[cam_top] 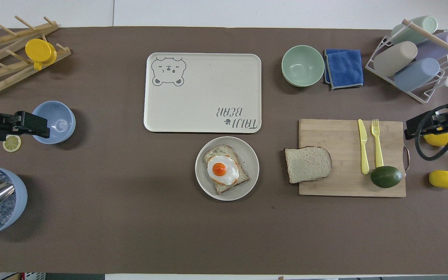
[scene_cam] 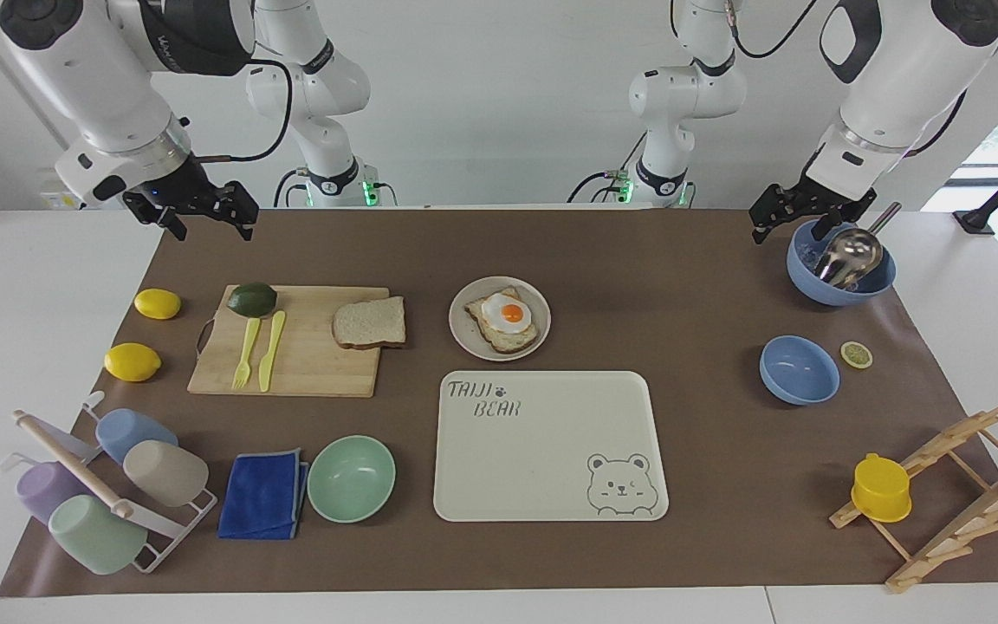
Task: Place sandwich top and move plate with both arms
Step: 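Reach the right gripper toward the bread slice on the wooden board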
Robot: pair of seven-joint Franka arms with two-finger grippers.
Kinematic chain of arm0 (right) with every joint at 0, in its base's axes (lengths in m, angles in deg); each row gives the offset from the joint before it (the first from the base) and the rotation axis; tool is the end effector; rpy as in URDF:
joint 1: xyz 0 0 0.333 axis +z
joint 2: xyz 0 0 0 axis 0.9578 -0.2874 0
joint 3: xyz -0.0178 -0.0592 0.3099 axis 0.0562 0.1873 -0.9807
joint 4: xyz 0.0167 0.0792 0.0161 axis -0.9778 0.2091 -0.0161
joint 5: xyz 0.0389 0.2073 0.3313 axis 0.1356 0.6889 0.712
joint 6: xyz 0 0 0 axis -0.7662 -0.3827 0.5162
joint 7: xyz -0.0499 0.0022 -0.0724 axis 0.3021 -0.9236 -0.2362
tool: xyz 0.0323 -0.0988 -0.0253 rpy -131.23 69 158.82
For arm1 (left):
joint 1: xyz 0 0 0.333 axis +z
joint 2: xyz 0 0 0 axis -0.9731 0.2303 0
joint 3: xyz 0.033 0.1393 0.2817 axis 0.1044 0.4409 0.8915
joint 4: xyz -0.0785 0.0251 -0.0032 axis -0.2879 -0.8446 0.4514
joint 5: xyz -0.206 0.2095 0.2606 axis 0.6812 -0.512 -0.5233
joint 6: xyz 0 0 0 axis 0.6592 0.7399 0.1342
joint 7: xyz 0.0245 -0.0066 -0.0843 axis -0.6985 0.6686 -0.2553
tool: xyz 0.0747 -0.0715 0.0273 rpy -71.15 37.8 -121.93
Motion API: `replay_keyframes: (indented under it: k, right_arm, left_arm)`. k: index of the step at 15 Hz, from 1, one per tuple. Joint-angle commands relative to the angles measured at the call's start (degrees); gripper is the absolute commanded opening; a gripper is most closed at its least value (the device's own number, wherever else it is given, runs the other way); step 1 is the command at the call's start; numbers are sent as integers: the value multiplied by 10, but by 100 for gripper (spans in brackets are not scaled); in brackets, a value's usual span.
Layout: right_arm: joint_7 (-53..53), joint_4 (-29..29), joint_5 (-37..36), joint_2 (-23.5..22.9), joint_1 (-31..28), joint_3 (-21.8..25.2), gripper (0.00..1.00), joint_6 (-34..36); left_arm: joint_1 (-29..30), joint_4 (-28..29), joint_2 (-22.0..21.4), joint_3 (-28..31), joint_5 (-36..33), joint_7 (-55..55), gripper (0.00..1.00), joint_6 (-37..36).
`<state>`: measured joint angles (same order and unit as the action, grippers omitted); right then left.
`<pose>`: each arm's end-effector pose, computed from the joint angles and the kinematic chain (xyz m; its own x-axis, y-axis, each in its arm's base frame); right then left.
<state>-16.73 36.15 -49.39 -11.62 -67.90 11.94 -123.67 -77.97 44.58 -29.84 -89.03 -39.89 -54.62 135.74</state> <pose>0.5415 -0.0185 0.5961 0.9878 -0.0200 -0.1545 -0.0184 -0.9998 0.0118 0.5316 -0.0518 0.5998 0.9968 -0.0210 -0.0769 -0.0201 -0.9997 0.0114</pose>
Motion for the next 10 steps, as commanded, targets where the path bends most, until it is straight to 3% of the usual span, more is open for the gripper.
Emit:
replay_keyframes:
  k: [1, 10]
  right_arm:
    - [-17, 7, -4, 9, -5, -2, 100, -1]
    - [-13, 8, 1, 15, 1, -1, 100, 1]
  left_arm:
    - [6, 3, -5, -5, -10, -3, 100, -3]
    - [6, 3, -5, -5, -10, -3, 100, -3]
